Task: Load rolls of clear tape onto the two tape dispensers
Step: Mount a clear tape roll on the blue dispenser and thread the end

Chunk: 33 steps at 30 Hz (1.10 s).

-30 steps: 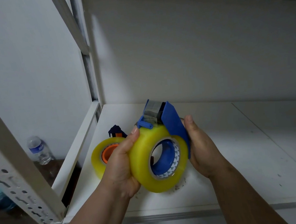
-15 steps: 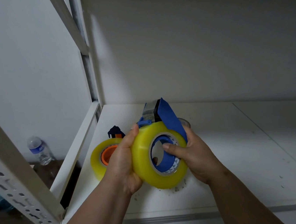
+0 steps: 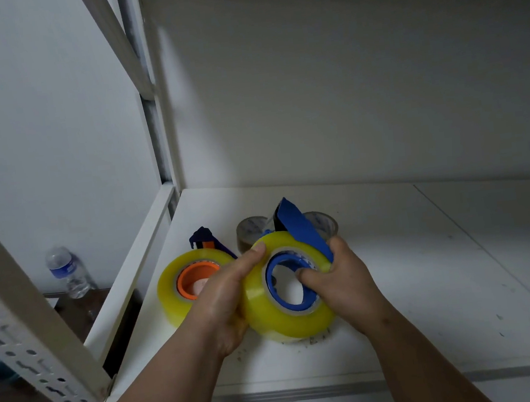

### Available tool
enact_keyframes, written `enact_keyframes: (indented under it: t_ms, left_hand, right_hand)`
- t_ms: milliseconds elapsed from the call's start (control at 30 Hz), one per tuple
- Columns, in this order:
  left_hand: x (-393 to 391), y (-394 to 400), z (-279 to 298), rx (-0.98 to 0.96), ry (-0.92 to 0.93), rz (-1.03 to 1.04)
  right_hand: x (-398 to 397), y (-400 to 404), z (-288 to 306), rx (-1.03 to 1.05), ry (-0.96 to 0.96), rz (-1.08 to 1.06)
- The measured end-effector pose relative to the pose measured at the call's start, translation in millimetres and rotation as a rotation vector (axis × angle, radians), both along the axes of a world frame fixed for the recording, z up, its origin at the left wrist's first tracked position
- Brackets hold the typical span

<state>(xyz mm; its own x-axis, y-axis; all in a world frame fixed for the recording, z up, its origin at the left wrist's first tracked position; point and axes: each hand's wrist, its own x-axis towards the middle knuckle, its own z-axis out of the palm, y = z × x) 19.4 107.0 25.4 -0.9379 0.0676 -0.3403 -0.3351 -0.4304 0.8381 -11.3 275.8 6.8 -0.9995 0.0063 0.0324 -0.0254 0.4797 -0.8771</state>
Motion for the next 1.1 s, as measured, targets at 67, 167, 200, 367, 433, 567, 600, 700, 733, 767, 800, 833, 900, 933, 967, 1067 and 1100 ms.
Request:
enact_keyframes:
  t_ms: [67, 167, 200, 367, 433, 567, 600, 700, 733, 767, 800, 833, 900, 933, 967, 1067, 1100]
  left_hand:
    - [-0.3, 1.5, -3.6, -0.063, -0.035, -0.005]
    - [-2.0, 2.8, -13.1, -0.150, -0.065, 0.004]
    - [-2.9, 3.5, -16.7, -0.183, -0.066, 0.001]
    - [-6.7, 3.6, -25.9, -0.359, -0.027, -0.044]
    - [-7.6, 3.2, -27.8, -0.401, -0.003, -0.077]
    - [-6.0, 5.3, -29.2, -0.525, 0.092, -0.145]
    - [-4.5, 6.2, -28.6, -0.550, 0.103, -0.170]
    - [-0.6, 6.6, -31.4, -0.684, 0.147, -0.237]
    - [0.8, 6.7, -32.7, -0.742, 0.163, -0.274]
    - [1.9, 7.0, -34.3, -0.793, 0.185, -0.314]
    - [2.8, 7.6, -35.5, -0.837, 0.202, -0.359]
    - [3.2, 8.1, -37.7, -0.883, 0.223, -0.391]
    - [2.2, 9.7, -41.8, -0.988, 0.265, -0.438]
    - [2.0, 10.3, -42.9, -1.037, 0.280, -0.456]
    - [1.9, 10.7, -43.6, -1.078, 0.294, -0.465]
    - [0.0, 11.2, -47.0, -1.157, 0.324, -0.476]
    - [-0.5, 11.0, -47.8, -1.174, 0.330, -0.477]
  right_hand:
    - [-0.7, 2.5, -2.3, 0.049, -0.019, -0.014]
    - [-0.2, 6.1, -5.4, 0.113, -0.070, -0.019]
    - [-0.2, 7.3, -6.6, 0.121, -0.085, -0.018]
    - [-0.5, 12.9, -10.5, 0.179, -0.120, -0.020]
    - [-1.9, 14.8, -12.9, 0.214, -0.123, -0.034]
    - [-7.0, 16.3, -15.3, 0.282, -0.110, -0.068]
    - [-8.6, 16.2, -15.9, 0.302, -0.109, -0.071]
    - [-14.0, 14.3, -21.2, 0.365, -0.118, -0.083]
    - [-15.5, 13.5, -24.3, 0.383, -0.123, -0.085]
    - [-17.0, 13.0, -27.8, 0.399, -0.129, -0.087]
    - [-17.9, 12.5, -30.7, 0.419, -0.137, -0.089]
    - [-18.4, 12.1, -33.2, 0.449, -0.147, -0.088]
    - [-18.1, 12.8, -35.5, 0.538, -0.165, -0.070]
    - [-18.1, 13.2, -36.1, 0.579, -0.170, -0.058]
    - [-18.6, 13.5, -36.4, 0.606, -0.167, -0.048]
    - [-20.8, 14.8, -36.1, 0.603, -0.150, -0.020]
    - [-21.5, 14.8, -36.1, 0.573, -0.155, -0.007]
